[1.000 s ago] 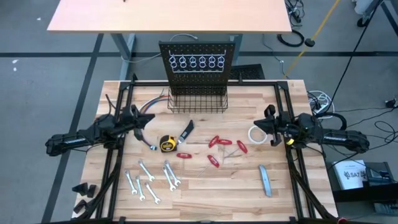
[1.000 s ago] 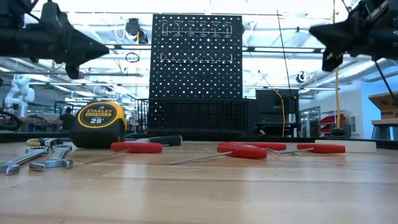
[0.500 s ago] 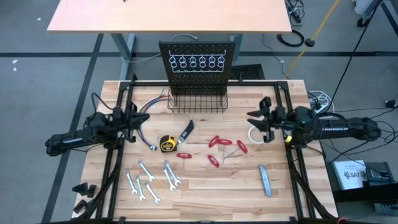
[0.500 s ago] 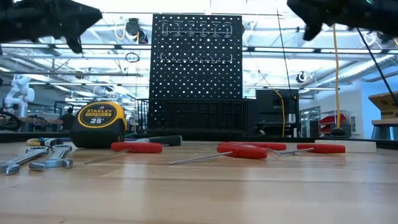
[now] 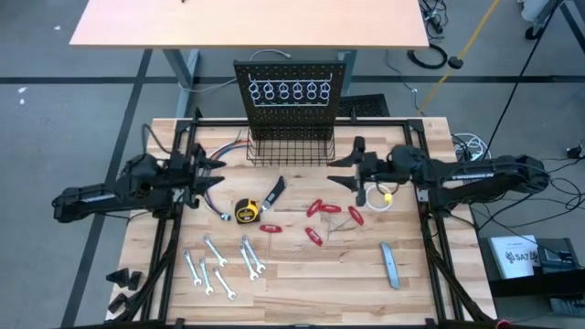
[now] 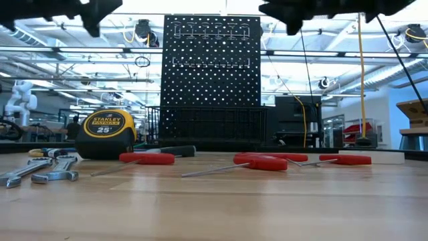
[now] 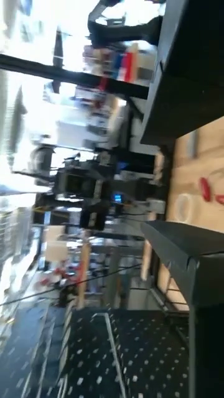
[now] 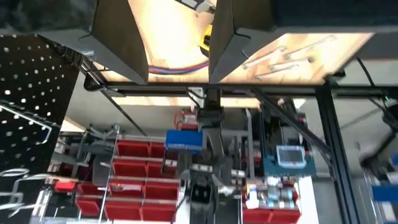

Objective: Hang tools onto peg board
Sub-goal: Hang the allen wrench on the peg board

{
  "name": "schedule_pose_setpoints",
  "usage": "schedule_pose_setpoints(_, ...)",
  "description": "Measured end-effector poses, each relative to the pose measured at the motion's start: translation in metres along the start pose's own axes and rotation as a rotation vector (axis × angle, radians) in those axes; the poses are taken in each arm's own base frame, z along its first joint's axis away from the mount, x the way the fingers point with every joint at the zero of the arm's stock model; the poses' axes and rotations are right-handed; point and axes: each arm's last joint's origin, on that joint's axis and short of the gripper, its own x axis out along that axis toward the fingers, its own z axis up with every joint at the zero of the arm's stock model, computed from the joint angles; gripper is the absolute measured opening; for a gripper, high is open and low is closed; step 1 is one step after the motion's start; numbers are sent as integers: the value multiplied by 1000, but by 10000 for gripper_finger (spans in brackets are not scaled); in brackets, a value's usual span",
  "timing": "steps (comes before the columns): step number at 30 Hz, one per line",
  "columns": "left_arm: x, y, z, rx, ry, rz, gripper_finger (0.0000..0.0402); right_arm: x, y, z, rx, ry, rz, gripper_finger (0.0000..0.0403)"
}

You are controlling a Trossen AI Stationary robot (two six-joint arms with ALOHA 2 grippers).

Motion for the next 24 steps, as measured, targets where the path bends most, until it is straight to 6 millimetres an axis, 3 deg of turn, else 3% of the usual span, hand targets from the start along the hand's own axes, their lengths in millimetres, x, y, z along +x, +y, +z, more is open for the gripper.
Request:
schedule_pose_setpoints(6,27,4,1,95,116,-4,224,22,-1,-11,-78,43,2,162)
schedule_pose_setpoints(16,52,8,-31,61,307,-17,224,37,-1,-26,-69,292,25,162)
schedule_pose_setpoints(24,64,9,-40,107,328,-37,224,36,-1,-26,160,380,-20,162)
